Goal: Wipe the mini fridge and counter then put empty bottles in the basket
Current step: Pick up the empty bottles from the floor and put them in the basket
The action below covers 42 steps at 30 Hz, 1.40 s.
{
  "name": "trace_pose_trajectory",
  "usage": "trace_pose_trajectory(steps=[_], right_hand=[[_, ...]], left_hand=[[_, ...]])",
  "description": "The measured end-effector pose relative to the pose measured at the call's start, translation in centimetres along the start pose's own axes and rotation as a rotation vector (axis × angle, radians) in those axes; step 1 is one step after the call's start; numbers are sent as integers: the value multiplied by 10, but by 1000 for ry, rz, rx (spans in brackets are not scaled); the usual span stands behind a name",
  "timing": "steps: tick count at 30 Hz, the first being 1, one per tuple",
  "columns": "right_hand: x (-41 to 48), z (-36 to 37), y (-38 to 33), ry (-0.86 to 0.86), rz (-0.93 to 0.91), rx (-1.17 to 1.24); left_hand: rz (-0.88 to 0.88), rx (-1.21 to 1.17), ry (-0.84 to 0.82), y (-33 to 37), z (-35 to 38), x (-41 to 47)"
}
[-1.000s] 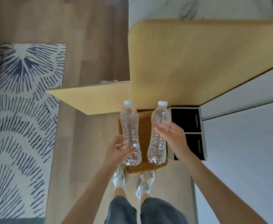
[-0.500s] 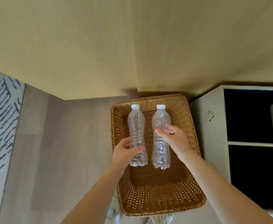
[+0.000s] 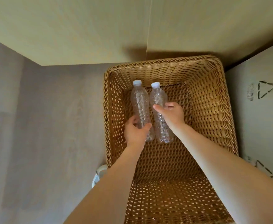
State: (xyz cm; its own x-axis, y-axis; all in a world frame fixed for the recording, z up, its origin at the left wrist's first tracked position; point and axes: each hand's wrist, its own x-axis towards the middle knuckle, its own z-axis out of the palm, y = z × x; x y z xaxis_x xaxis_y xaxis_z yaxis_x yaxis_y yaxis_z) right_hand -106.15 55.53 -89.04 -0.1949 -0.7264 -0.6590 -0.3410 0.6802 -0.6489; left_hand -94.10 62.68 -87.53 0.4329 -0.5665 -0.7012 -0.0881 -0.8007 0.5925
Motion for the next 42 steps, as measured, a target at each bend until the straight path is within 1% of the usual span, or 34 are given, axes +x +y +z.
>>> trace_pose_trajectory(steps=[2,7,12,15,19,22,25,28,30,32,35,37,42], right_hand=[[3,0,2,18,19,-12],[4,3,8,-5,19,-74],[-2,1,8,-66,-16,-105],[-21,-9,-4,-30,-84,-132],[-77,-42,-44,35,-290,-189],[-138,-83,-93,44,-463,-335],[-216,-134,-158,99,-601,-513],[-312,-187,-231,189,-670,-578],[-379,-222,-276,204,-704,-588],[-445,-257,-318,226,-700,-623],[-528,-303,-366,259,-743,-654],[-570,-327,-388,290,-794,-660],[-639,-359,-400,333,-843,-749]], left_hand=[[22,24,12,0,4,-1],[71,102,38,1,7,-1],[73,215,-13,5,-1,-1],[133,283,-21,18,-14,-16],[345,430,-21,62,-48,-60],[562,596,-16,121,-89,-113],[760,715,-38,193,-140,-183],[913,758,-15,262,-197,-274],[987,751,16,305,-234,-343],[1070,750,32,342,-268,-411],[1107,739,20,384,-313,-501],[1115,752,19,400,-336,-548],[1118,785,85,398,-372,-625]])
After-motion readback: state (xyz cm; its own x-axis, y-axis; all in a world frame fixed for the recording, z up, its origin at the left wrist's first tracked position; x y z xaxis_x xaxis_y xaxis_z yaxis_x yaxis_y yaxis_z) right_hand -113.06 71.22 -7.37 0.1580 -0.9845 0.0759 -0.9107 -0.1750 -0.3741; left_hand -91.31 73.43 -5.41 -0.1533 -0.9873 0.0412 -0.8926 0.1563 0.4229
